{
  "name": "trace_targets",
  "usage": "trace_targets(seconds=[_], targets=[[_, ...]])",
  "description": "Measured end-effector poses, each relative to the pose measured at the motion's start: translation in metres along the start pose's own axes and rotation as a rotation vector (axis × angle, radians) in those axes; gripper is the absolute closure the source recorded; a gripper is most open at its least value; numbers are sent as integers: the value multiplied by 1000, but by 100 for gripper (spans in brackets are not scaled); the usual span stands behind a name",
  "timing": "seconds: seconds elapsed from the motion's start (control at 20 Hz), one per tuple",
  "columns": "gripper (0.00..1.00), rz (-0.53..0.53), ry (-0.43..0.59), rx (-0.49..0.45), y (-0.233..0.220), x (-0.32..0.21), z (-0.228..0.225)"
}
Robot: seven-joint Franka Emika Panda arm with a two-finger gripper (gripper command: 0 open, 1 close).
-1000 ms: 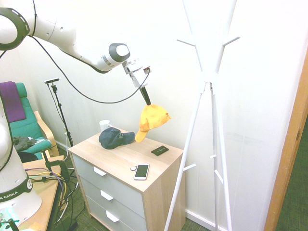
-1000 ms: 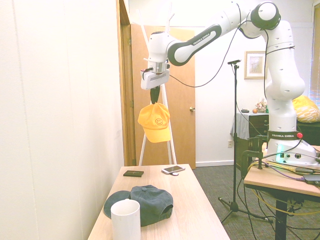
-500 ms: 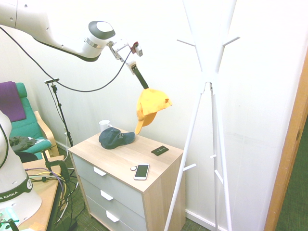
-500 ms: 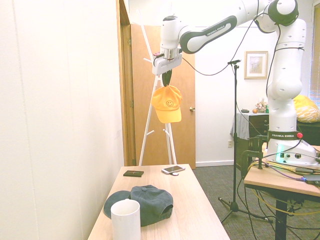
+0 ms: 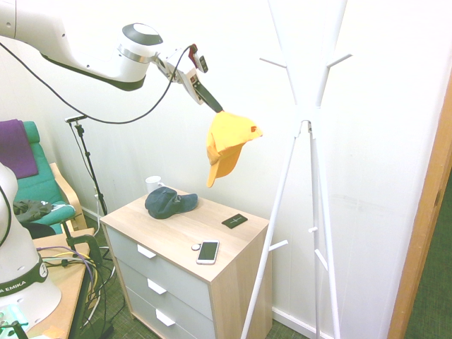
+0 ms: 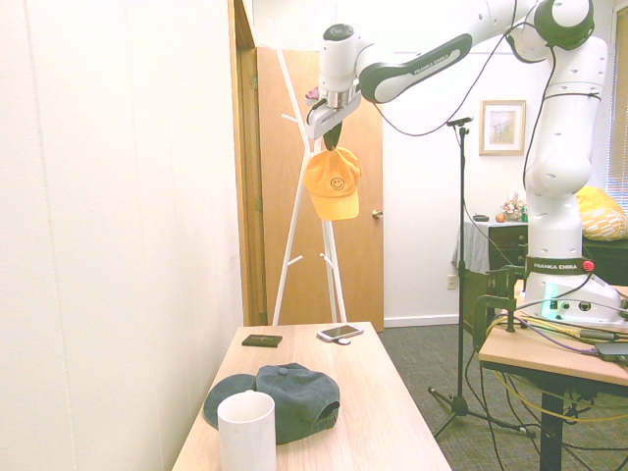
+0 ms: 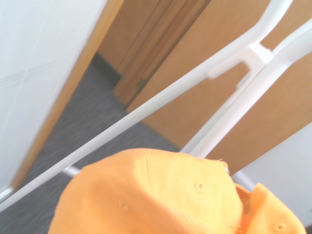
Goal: Hang the cap
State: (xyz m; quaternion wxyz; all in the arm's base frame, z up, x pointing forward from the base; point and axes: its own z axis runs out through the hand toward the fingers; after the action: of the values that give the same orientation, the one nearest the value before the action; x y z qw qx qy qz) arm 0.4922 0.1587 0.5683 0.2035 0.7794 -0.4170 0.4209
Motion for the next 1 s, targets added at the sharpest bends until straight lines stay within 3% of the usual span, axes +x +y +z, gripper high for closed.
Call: trace_targets(seconds=[0.6,1.0], targets=[[100,10,182,-20,-5,42,-13],[100,62,225,-11,-6,90,-47]])
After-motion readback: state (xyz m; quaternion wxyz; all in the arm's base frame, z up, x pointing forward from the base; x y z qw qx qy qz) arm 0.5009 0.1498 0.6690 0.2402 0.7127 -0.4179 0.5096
